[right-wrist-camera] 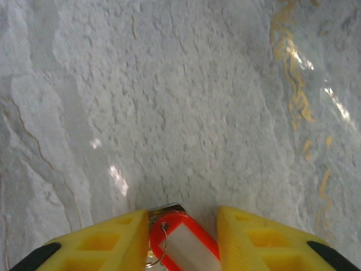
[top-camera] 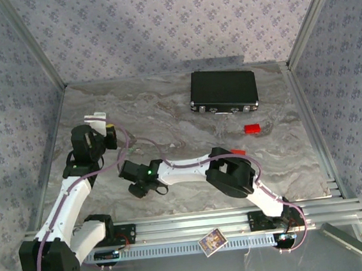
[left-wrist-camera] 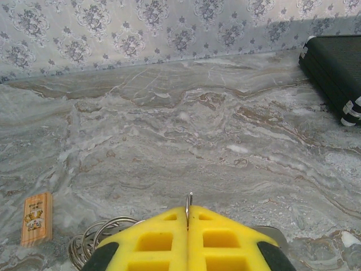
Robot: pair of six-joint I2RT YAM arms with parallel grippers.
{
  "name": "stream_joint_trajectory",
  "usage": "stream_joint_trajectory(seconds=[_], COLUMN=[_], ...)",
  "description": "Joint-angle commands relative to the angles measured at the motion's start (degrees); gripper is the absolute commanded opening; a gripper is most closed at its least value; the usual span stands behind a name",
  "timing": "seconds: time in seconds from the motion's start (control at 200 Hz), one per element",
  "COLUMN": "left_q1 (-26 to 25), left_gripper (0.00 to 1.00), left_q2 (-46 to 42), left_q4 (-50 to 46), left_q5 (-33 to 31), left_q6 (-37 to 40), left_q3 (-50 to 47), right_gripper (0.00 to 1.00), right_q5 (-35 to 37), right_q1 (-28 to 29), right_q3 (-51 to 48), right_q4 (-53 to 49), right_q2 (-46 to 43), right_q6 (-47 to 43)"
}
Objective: Put the keys on the keyring
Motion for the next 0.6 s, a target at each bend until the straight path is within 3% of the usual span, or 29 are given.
stream_joint_trajectory(seconds=[0.0,0.26,0.39,0.475,0.595], left_q1=[0.4,0.4,0.2,0.2,0.2], left_gripper=[0.0,0.0,0.0,0.0,0.0], left_q2=[-0.7,-0.4,-0.1,0.0,-0.1], left_q4=[2.3,2.3,2.6,2.8,3.1], left_q5=[1.0,3.2,4.8,5.6,6.3], left_q6=[0.1,1.3,1.4,1.3,1.0], left_q3=[0.4,0.0,-0.1,0.0,-0.1], right_gripper=[0.34,0.3,0.38,0.45,0.5], right_q5=[2.9,6.7,5.9,4.6,3.7], right_q1=[0.4,-2.4,-3.5,-3.6,-3.7], right_q3=[-5.9,-20.9,-23.2,-23.2,-23.2], right_q4=[-5.5,-5.7,-6.5,-6.9,-8.9], right_q2=[-4.5,-15.8,-20.7,-24.0,-26.7], right_q6=[-0.9,0.7,3.9,9.4,24.0])
